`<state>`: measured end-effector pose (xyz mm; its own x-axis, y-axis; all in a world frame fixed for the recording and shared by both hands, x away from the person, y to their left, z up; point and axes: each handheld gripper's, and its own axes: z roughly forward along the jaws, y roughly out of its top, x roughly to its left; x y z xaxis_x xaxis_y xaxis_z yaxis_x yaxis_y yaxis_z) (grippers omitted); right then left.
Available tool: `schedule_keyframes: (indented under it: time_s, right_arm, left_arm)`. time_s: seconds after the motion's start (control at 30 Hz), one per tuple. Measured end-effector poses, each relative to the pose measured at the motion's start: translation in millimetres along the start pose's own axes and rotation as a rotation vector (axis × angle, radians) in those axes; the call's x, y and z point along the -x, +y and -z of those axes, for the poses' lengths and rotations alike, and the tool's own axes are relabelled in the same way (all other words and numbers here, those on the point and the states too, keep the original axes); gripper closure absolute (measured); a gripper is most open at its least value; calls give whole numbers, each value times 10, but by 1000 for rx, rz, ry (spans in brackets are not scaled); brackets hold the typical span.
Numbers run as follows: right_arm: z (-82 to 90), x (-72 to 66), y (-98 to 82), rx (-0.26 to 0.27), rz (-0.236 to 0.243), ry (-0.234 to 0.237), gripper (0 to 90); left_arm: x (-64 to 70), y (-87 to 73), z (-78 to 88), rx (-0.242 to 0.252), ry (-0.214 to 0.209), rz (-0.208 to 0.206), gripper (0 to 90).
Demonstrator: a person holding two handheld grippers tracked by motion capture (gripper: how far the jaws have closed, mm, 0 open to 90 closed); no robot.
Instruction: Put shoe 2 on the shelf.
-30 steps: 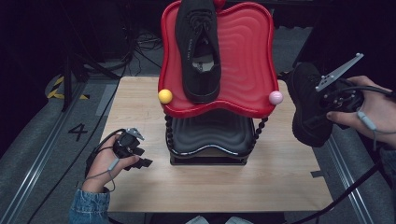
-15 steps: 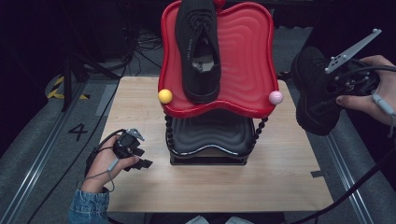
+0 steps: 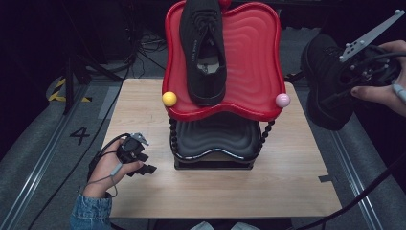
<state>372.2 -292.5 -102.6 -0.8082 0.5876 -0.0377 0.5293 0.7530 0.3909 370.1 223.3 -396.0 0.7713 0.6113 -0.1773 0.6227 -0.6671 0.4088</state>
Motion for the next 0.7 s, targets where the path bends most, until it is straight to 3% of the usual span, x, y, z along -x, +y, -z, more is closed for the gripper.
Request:
schedule_keyframes:
  time_s: [0.47, 0.7]
  right_arm:
    - [199, -171, 311, 22, 49, -51, 865]
    - [297, -306, 466, 46, 96, -61, 865]
  left_arm:
    - [9, -43, 26, 1, 9, 4, 395]
    - [11, -64, 18, 0, 12, 7, 383]
